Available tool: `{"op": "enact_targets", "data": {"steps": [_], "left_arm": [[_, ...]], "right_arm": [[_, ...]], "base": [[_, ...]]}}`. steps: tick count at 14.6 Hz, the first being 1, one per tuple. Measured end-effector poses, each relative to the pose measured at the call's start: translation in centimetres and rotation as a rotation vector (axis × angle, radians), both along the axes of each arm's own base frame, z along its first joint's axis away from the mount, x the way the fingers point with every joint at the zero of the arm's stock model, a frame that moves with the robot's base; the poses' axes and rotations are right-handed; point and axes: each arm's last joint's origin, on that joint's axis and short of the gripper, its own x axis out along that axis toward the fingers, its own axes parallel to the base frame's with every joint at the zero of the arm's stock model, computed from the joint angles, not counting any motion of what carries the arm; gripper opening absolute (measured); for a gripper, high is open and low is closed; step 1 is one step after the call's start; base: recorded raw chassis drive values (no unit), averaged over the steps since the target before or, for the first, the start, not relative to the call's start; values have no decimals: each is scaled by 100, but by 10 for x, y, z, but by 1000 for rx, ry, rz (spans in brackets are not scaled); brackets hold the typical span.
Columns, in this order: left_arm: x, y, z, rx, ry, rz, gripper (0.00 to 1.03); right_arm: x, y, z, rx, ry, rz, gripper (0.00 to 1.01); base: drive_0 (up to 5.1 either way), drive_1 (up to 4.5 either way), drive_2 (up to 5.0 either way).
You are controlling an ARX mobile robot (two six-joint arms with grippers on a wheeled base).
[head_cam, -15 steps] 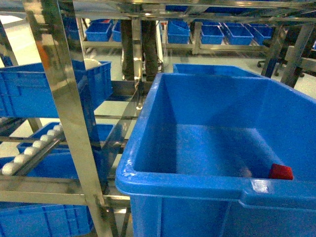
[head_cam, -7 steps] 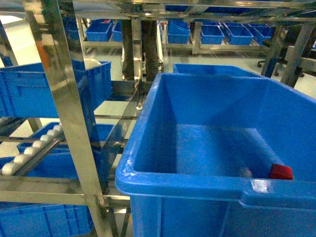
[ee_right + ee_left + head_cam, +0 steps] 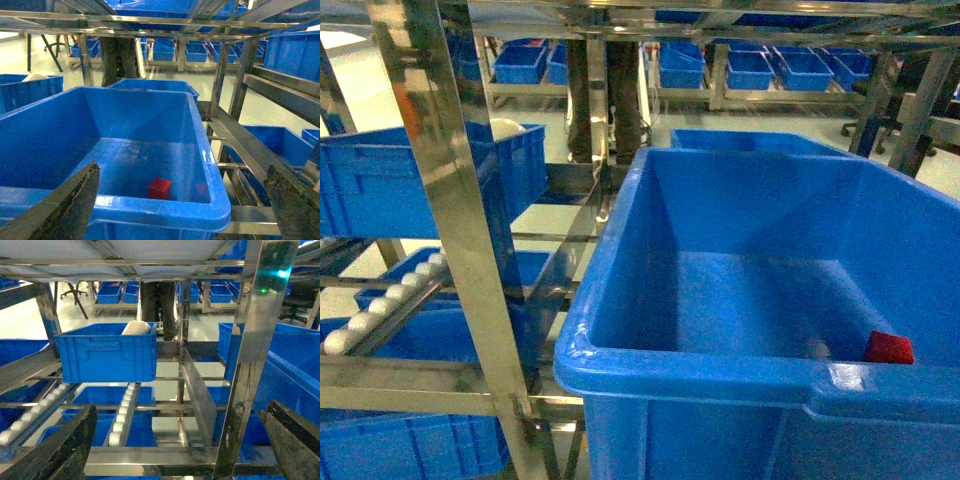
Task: Place magnetic block on left shelf second layer
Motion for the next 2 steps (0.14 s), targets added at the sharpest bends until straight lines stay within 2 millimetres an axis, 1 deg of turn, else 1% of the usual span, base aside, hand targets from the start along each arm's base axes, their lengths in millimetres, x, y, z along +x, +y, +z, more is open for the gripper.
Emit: {"op": "enact_targets", "data": {"steps": [2], "left_arm": [[0, 0, 0, 0, 0, 0, 98]], "right_arm": [[0, 0, 0, 0, 0, 0, 98]], "base": [[0, 0, 0]]}}
